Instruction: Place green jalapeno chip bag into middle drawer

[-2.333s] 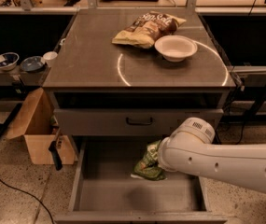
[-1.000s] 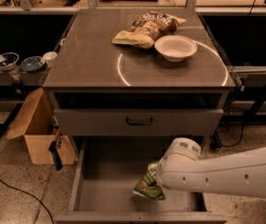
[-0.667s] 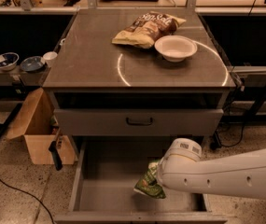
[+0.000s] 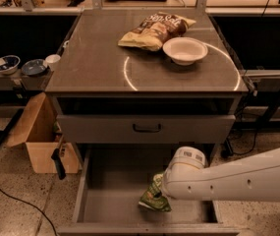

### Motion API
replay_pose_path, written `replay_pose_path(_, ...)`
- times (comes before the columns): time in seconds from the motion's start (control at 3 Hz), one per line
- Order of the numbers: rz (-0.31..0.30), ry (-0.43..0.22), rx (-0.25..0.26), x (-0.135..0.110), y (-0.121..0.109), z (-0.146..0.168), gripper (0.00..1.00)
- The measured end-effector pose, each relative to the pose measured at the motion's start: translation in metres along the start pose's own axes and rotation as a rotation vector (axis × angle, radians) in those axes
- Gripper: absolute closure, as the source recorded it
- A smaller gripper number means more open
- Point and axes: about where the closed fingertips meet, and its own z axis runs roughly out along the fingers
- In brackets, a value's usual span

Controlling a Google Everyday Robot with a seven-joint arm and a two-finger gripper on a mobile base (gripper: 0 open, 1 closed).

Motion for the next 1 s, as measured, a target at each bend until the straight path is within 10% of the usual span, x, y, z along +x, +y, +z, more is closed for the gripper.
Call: replay_pose_path(1.0, 0.001, 0.001, -0.002, -0.0001, 0.0006, 0.0014, 0.22)
